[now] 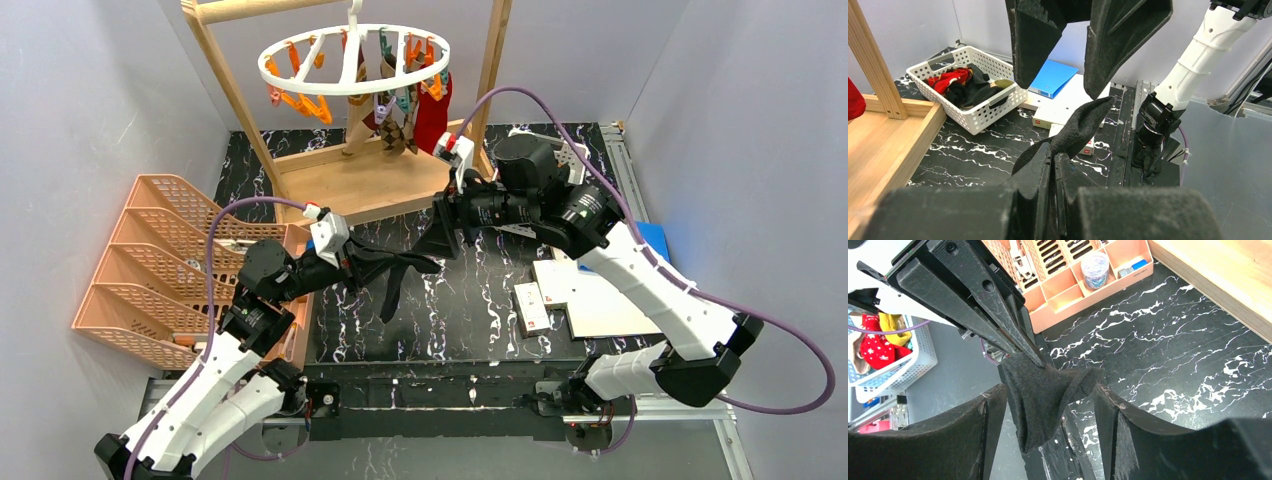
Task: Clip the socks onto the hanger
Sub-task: Pick up the sock from the bin.
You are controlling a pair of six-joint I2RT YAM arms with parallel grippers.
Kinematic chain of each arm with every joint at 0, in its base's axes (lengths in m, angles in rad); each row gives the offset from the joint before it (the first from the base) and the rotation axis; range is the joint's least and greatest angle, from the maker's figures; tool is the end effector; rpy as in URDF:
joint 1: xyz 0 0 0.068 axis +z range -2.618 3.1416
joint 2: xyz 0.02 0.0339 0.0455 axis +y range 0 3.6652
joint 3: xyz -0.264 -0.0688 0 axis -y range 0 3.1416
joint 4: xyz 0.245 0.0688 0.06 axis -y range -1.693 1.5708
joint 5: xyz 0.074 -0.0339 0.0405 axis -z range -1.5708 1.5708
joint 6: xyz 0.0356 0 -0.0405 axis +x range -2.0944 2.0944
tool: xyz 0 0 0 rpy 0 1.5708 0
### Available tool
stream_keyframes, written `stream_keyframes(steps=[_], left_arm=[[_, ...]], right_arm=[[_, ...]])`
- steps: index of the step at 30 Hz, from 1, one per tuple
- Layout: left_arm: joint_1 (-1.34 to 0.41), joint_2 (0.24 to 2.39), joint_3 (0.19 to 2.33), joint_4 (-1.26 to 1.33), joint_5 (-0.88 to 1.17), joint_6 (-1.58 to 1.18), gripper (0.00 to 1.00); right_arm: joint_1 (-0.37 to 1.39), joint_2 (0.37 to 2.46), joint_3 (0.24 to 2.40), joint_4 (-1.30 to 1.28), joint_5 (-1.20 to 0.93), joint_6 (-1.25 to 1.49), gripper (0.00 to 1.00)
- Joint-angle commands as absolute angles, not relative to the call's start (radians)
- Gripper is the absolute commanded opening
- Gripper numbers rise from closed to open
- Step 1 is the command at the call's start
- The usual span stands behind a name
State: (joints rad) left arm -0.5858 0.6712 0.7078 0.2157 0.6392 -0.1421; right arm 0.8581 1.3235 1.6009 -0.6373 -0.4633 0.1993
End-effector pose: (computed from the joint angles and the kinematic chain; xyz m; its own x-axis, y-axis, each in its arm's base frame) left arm 0.1176 -0.1035 0.3722 0.0749 -0.1861 -0.9797 0.9452 0.3263 0.0103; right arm 0.1669 0.2174 0.4570 -0.4139 -0.2080 -0.8862 -0.8859 0.3159 0.3396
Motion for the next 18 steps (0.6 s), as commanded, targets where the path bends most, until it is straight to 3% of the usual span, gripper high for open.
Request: stream_keyframes(steps=[1,18], left_arm=[[-0.591,0.678,0.744,0.218,0.640,-0.146,0.00],[-0.591,0.673,0.759,0.218,0.638,-0.148,0.00]], right_arm=[[0.885,1.342,1.674,-0.634,-0.465,0.161,0.71],[0.913,1.360,1.660,-0.664,-0.379,0.145,0.61]])
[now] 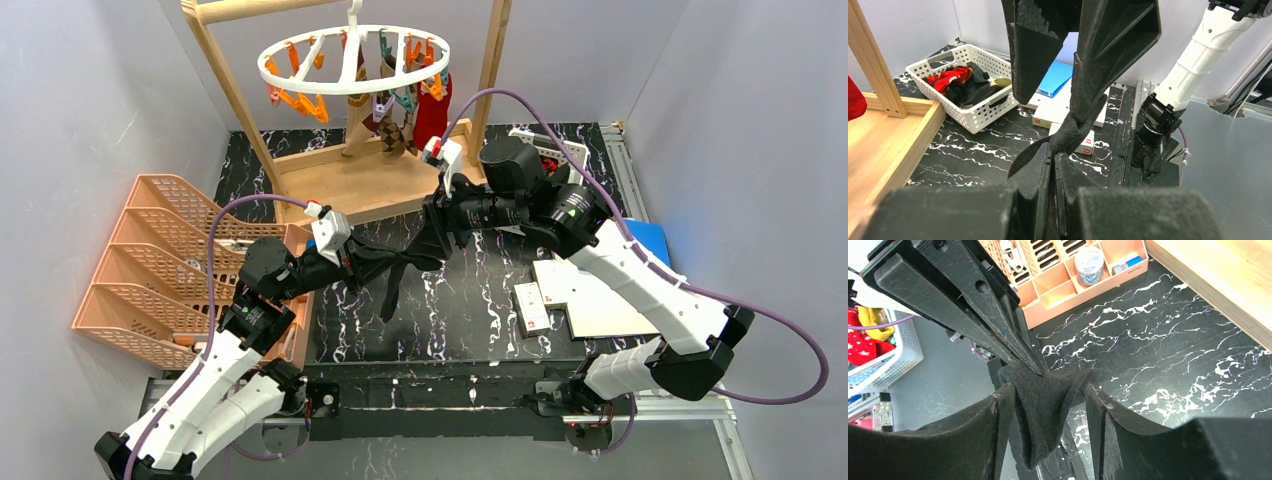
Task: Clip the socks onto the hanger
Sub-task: Pick up the sock from the bin.
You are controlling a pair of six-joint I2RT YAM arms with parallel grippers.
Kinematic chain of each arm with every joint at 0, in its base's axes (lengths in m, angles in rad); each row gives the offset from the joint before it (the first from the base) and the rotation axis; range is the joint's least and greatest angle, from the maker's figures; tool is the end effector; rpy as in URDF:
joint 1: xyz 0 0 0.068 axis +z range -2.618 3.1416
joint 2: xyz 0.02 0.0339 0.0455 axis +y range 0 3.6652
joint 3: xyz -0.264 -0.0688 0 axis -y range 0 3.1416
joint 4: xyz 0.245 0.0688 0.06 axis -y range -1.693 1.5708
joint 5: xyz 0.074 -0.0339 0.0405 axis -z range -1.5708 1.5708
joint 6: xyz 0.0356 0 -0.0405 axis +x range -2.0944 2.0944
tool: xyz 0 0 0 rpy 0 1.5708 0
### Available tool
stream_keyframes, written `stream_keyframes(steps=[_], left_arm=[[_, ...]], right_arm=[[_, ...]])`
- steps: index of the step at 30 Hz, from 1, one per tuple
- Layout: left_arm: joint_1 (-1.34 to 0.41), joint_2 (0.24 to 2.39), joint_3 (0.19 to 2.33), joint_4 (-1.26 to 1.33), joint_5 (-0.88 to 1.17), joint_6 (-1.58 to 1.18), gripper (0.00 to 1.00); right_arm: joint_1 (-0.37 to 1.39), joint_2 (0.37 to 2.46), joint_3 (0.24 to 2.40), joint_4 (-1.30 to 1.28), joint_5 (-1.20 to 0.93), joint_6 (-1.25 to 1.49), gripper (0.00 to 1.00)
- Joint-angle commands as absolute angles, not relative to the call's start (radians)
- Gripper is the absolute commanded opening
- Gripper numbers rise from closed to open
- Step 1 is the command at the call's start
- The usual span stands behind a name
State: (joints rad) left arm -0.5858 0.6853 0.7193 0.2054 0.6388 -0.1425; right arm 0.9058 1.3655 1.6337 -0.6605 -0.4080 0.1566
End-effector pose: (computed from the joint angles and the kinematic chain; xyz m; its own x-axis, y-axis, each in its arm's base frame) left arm 0.1200 -0.1051 0.3732 0.0640 -0.1793 -0.9817 0.9452 0.3266 0.0020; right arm 0.1648 0.2331 0.4540 -0.3810 -0.2538 -0.8891 -0.9002 0.3214 0.2939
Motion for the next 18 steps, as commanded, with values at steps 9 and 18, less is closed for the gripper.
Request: stream_keyframes(steps=[9,18], left_arm=[[-0.591,0.666,0.764,0.213,0.622,-0.147,0.00],[-0.591,0.666,0.764,0.215,0.618,-0.151,0.00]], right_arm=[[0.919,1.372,1.664,-0.722,-0.403,0.123,0.60],[0.924,1.358,1.650,-0.757,-0.267,0.152,0.55]])
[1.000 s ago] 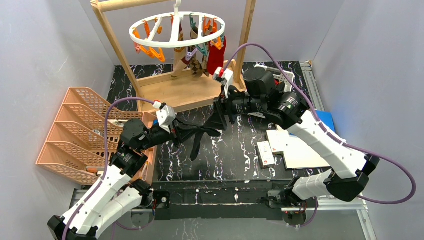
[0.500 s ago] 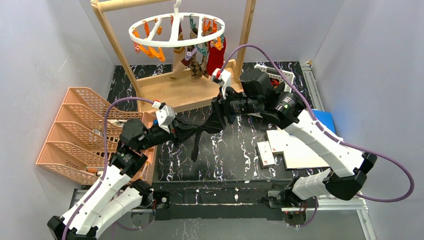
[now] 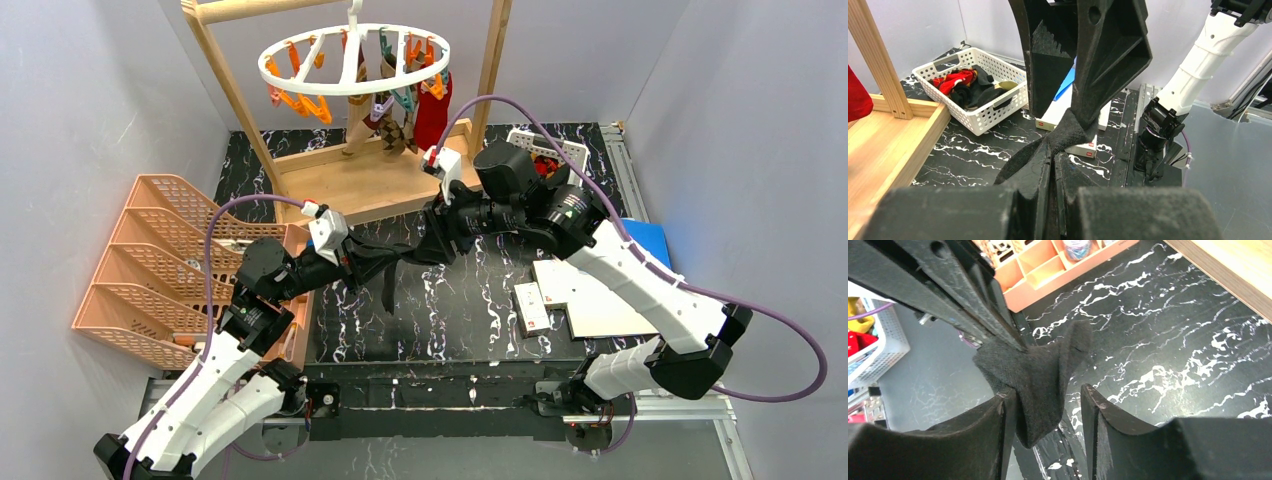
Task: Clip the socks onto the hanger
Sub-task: Pick up the sock from the bin.
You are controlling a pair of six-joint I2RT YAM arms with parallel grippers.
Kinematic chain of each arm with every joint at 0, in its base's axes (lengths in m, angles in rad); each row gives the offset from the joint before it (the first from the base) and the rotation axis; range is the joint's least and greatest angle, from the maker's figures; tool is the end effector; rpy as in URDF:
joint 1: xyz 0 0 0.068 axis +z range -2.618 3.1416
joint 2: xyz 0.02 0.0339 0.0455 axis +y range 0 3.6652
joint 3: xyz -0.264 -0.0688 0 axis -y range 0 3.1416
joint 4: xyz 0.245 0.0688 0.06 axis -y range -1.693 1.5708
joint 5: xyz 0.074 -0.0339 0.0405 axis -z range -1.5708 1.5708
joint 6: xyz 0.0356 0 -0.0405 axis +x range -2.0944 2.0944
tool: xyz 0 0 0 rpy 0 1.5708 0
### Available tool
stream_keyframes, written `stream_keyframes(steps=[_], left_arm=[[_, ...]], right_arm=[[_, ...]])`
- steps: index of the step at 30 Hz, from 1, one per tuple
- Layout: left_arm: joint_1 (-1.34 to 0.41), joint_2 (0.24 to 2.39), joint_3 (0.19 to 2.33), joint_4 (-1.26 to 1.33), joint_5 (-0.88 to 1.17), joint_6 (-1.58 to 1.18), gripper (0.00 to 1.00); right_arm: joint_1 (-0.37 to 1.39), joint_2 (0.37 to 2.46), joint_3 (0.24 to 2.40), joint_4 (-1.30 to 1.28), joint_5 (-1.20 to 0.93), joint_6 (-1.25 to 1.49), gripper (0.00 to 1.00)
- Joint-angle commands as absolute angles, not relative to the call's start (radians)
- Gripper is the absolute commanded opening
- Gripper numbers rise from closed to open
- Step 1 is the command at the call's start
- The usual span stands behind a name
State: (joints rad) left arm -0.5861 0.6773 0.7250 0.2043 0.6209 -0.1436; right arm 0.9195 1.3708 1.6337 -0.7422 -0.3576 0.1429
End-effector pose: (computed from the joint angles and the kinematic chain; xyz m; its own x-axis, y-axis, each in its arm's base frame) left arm 0.1184 -0.1035 0.3762 0.0740 -0.1889 -0.9792 0.9395 0.3425 0.0050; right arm 0.1621 0.2333 0.4443 -0.4096 -0.3173 -0.8553 -0.8839 0.3698 0.2861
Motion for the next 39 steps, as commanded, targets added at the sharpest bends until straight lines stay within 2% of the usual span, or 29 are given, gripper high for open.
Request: stream_keyframes(steps=[1,7,10,14,15,16,18,20,22,28,35,39], left_arm=[[-0.591,0.666,0.765,0.216,0.618,-0.152,0.00],[-0.591,0.664,0.764,0.221,0.619,-0.160,0.00],[-0.591,0.661,0.758,0.221,0.617,-0.160,0.00],[-0.591,0.669,0.752,0.231,0.614,-0.172,0.00],[-0.591,0.676,0.753,0.233,0.612,-0.175,0.04],[-0.591,0.686,0.757,0.230,0.611,-0.176,0.15],[-0.591,0.700,0.767,0.221,0.612,-0.169,0.42],[-0.591,0.705,0.773,0.217,0.602,-0.154,0.54],[-0.591,0.703,0.775,0.216,0.586,-0.136,0.61],[-0.591,0.736,0.795,0.219,0.585,-0.092,0.62],[-0.592,0.765,0.801,0.228,0.625,-0.079,0.48],[-0.592,0.766,0.791,0.227,0.627,-0.082,0.46]], right_arm=[[0.923,1.362,1.654,-0.764,-0.255,0.159,0.53],[0.924,1.385,1.677,-0.800,-0.198,0.200,0.46],[0.924,1.404,1.708,-0.824,-0.206,0.220,0.34],[0.924,1.419,1.753,-0.832,-0.254,0.222,0.11],[0.923,1.424,1.767,-0.839,-0.251,0.218,0.06],[0.924,1.429,1.783,-0.851,-0.243,0.207,0.02],[0.923,1.444,1.815,-0.880,-0.224,0.187,0.01],[0.923,1.456,1.842,-0.909,-0.202,0.167,0.01],[0.925,1.458,1.855,-0.924,-0.186,0.153,0.01],[0.928,1.458,1.859,-0.933,-0.184,0.140,0.01],[0.928,1.467,1.863,-0.934,-0.205,0.148,0.01],[0.929,1.474,1.878,-0.933,-0.217,0.150,0.01]])
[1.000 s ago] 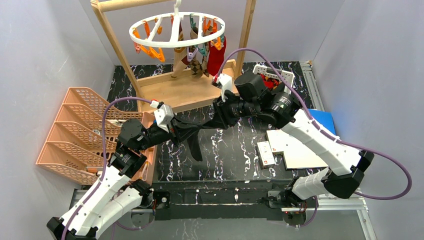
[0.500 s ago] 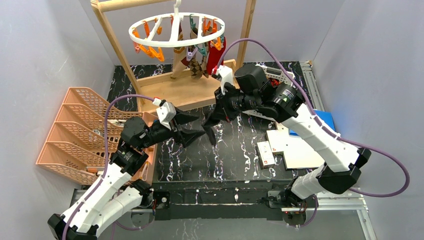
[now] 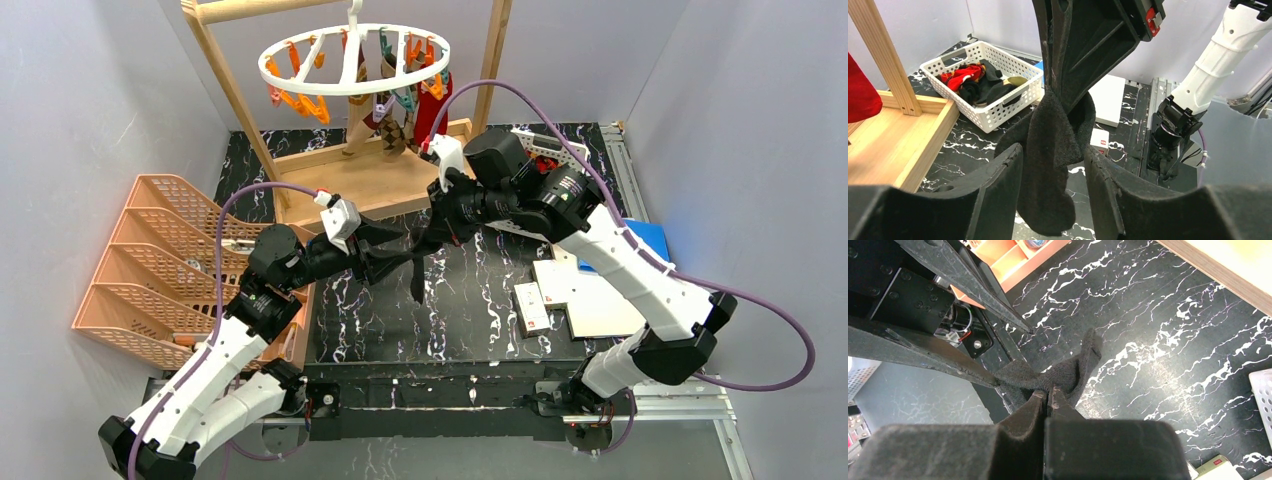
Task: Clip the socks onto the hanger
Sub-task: Pick up the sock from the bin.
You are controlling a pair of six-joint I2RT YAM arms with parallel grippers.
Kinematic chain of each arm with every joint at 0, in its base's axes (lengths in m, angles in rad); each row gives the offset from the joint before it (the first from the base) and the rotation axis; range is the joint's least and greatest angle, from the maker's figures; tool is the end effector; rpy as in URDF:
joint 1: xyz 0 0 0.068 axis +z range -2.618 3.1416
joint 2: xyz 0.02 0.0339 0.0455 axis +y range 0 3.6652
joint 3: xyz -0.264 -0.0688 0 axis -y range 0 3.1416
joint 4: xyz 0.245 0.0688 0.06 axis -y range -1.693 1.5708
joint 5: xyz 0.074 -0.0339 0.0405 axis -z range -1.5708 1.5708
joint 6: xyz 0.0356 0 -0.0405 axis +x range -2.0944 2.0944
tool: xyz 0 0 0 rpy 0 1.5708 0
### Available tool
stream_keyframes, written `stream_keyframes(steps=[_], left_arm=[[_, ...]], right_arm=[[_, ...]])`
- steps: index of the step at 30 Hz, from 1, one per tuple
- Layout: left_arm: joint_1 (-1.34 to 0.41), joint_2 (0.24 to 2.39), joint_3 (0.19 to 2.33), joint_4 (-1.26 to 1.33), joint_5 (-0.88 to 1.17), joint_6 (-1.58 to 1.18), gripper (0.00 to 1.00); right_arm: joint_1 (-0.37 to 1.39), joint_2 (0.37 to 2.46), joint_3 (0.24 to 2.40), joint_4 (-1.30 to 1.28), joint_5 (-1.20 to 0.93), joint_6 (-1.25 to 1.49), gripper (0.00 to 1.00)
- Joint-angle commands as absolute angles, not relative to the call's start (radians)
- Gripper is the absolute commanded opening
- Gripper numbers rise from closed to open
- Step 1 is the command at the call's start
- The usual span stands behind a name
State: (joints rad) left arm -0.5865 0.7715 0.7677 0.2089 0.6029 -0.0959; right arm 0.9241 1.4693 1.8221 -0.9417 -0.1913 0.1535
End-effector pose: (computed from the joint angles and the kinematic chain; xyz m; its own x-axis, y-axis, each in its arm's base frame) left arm 0.1364 -0.1148 0.3777 0.0809 -0.1485 -0.9856 0.9303 0.3663 0.0212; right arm 0.1712 0.2379 0.4566 -0.4651 -0.3669 -0.8056 -0.8173 0.5277 0.2315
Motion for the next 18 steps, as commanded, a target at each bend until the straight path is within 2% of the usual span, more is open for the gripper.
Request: stream_keyframes(steps=[1,4,10,18], left_arm=[[-0.592,0.766,0.789,0.227,0.628,-0.084,0.45],[-0.592,0.765,0.782,0.224,0.638,-0.089,0.47],[-0.592,0.705,0.746,0.185,0.658,-0.058,0.60],[-0.592,0.671,0.731,0.142,0.640,0.040,0.59]], right_arm=[[0.929,1.475,1.879,-0.930,-0.223,0.151,0.01],[0.929,1.479,1.883,-0.928,-0.228,0.156,0.01],[0.929,1.474,1.893,-0.923,-0.201,0.168,0.01],[0.928,1.489,1.911,-0.930,-0.220,0.217,0.01]])
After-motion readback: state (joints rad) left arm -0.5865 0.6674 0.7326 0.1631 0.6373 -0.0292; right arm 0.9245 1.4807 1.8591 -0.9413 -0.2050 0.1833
